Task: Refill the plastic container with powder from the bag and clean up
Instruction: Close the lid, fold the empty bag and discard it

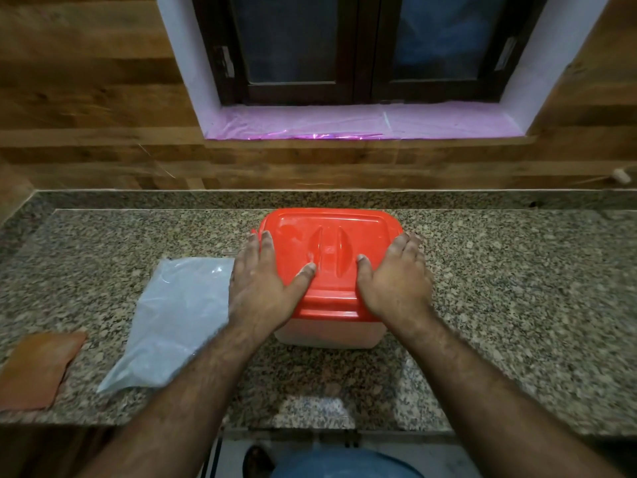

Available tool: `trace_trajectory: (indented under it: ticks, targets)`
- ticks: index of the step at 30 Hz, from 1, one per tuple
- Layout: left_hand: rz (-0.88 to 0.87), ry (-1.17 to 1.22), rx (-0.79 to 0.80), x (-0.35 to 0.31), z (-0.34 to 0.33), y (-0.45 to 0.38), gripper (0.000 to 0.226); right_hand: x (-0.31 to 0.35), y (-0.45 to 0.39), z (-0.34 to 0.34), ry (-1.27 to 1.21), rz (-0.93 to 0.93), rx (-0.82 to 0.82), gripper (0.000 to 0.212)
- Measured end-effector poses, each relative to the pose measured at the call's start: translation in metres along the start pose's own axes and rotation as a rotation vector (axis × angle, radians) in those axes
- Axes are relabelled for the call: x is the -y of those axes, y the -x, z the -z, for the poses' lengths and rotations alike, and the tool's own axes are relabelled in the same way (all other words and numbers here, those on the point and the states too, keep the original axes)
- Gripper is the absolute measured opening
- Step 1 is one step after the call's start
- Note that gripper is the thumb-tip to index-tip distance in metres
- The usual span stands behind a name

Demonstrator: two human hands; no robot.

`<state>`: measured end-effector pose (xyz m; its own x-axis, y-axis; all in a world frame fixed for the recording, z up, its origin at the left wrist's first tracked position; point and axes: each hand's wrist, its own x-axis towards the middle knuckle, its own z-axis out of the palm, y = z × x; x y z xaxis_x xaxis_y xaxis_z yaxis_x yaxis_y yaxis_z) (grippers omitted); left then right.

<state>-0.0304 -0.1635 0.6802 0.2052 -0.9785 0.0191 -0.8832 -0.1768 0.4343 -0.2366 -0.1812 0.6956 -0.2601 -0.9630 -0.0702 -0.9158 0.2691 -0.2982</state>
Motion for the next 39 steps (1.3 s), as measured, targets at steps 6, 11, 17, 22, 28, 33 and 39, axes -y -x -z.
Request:
trace_trajectory:
  ticks: [6, 11, 17, 22, 28, 33, 39]
  targets:
    - [0.005, -0.030, -0.058, -0.003, -0.003, -0.006, 0.115, -0.005, -0.009, -0.009, -0.047, 0.029, -0.058, 0.096]
    - [-0.003, -0.035, -0.063, -0.003, -0.008, -0.043, 0.116, 0.003, -0.044, -0.012, -0.087, 0.059, -0.110, 0.094]
    - [0.018, -0.023, -0.035, -0.015, -0.007, -0.124, 0.118, 0.034, -0.125, -0.013, -0.123, 0.078, -0.130, 0.093]
    - [0.042, -0.019, 0.012, -0.028, -0.003, -0.179, 0.121, 0.054, -0.182, -0.012, -0.138, 0.065, -0.121, 0.094]
    - [0.056, -0.012, 0.032, -0.036, -0.003, -0.188, 0.118, 0.053, -0.207, -0.017, -0.227, 0.092, -0.154, 0.091]
    - [0.009, -0.043, -0.017, -0.029, 0.002, -0.171, 0.124, 0.044, -0.168, -0.030, -0.300, 0.145, -0.280, 0.095]
    - [-0.023, 0.011, -0.114, 0.034, -0.015, -0.085, 0.102, 0.020, -0.082, -0.087, -0.148, 0.437, -0.286, 0.099]
